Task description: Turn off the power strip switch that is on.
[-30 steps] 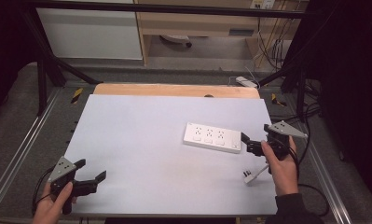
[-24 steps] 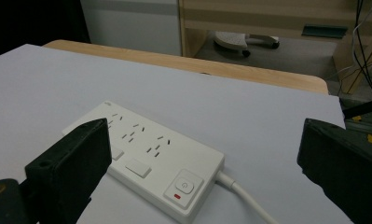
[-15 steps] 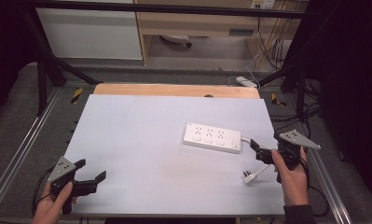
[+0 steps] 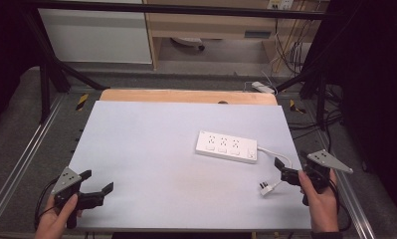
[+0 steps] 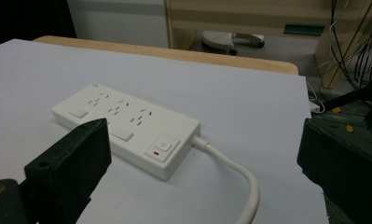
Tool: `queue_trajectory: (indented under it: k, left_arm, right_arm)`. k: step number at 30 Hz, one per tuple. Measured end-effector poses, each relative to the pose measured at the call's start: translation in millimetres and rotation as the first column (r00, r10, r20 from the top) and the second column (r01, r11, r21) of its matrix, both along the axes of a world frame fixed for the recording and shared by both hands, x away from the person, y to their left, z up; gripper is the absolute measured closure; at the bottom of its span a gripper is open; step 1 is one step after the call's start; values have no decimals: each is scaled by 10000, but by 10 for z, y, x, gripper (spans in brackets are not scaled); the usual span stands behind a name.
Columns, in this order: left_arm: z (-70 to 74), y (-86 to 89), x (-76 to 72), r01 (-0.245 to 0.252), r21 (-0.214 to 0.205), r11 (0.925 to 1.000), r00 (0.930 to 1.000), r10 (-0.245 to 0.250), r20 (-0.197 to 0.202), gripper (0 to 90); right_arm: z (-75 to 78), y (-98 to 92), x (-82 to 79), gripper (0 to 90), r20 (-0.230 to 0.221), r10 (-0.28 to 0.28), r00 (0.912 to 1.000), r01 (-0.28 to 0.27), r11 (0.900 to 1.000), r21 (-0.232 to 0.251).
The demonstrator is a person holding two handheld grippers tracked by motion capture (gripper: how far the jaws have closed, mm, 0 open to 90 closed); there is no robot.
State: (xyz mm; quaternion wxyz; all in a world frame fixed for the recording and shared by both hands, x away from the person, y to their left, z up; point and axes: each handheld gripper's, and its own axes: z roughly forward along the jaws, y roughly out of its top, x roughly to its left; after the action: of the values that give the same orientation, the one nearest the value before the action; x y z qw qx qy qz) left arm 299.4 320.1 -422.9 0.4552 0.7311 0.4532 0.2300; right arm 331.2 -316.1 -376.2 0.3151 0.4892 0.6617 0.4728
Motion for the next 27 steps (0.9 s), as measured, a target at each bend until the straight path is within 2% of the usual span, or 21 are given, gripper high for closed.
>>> queue_trajectory:
  k: [6, 14, 16, 19, 20, 27]
  left_arm:
    - [0, -1, -1, 2, 3, 10000, 10000, -2, -11, 61]
    - [-1, 0, -1, 9, 43, 10000, 10000, -9, -17, 61]
    - [-3, -1, 0, 1, 43, 10000, 10000, -1, -15, 61]
    - [-4, -1, 0, 9, 46, 10000, 10000, -9, -20, 61]
    - [-4, -2, 0, 17, 52, 10000, 10000, -17, -29, 61]
    - [-4, -2, 0, 31, 51, 10000, 10000, -30, -23, 61]
  right_arm:
    - [-102, -31, -75, 33, 103, -60, 9999, 60, 10000, -40]
    - [-288, -65, -152, 31, -84, -235, 9997, 234, 9997, -47]
    - [-382, -73, -173, 32, -268, -295, 9992, 295, 9996, -21]
    - [-438, -69, -184, 32, -413, -292, 9987, 291, 9996, -24]
    - [-506, -55, -196, 32, -576, -242, 9980, 240, 9997, -41]
    - [-630, -9, -217, 32, -985, 55, 9951, -73, 9998, -172]
